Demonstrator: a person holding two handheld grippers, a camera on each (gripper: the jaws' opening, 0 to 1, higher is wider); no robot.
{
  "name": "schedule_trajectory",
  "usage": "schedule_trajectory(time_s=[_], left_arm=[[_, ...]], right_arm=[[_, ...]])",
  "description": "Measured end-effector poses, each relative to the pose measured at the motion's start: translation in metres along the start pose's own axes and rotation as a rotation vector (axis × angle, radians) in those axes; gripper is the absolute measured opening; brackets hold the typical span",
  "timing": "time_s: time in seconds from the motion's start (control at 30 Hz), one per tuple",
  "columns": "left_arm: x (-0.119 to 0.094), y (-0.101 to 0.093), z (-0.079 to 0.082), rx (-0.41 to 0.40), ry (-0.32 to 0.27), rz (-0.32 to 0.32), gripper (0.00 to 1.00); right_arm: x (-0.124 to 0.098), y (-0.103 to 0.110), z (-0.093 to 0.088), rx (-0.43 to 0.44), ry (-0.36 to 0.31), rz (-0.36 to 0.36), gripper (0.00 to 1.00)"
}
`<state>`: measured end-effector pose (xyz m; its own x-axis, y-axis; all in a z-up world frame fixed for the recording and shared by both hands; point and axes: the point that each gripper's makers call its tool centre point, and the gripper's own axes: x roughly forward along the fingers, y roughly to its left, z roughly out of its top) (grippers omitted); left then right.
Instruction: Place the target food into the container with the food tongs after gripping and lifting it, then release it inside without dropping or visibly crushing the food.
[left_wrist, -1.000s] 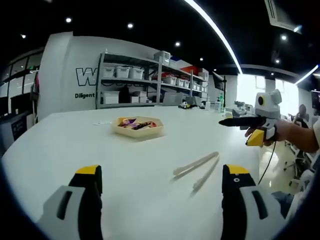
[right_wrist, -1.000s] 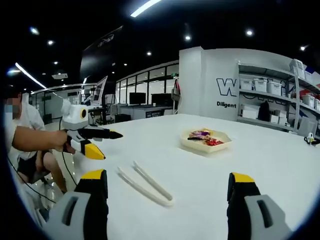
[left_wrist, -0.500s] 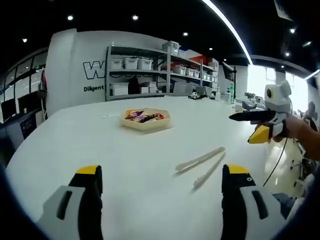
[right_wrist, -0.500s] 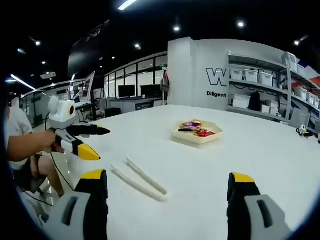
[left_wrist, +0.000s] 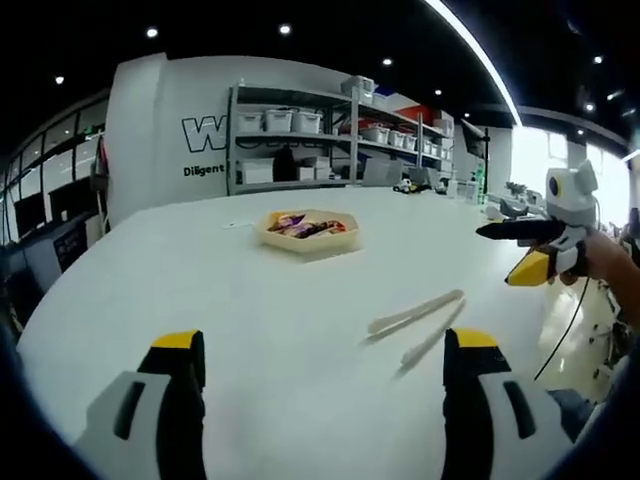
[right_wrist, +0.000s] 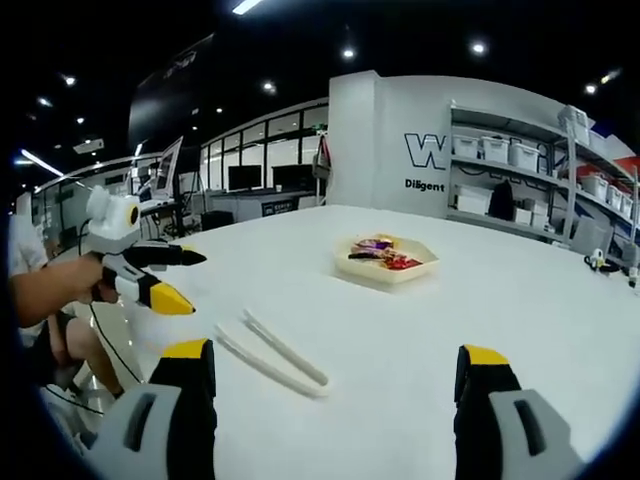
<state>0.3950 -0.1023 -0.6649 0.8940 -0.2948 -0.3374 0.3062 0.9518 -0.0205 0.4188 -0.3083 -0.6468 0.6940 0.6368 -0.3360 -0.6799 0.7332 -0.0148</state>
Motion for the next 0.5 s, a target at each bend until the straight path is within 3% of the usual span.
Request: schedule_trajectory(time_s=[0.2, 0.5], left_arm=[[-0.002, -0.004, 0.001, 0.026, 0.011, 0.006, 0.99], [-0.010, -0.016, 0.019, 0.015, -0.069, -0.076, 0.99]], right_arm=[[-0.002, 0.003, -0.005, 0.001, 0.022, -0.006, 1.00], [-0.011, 0.002, 0.008, -0.002, -0.046, -0.008, 1.00]])
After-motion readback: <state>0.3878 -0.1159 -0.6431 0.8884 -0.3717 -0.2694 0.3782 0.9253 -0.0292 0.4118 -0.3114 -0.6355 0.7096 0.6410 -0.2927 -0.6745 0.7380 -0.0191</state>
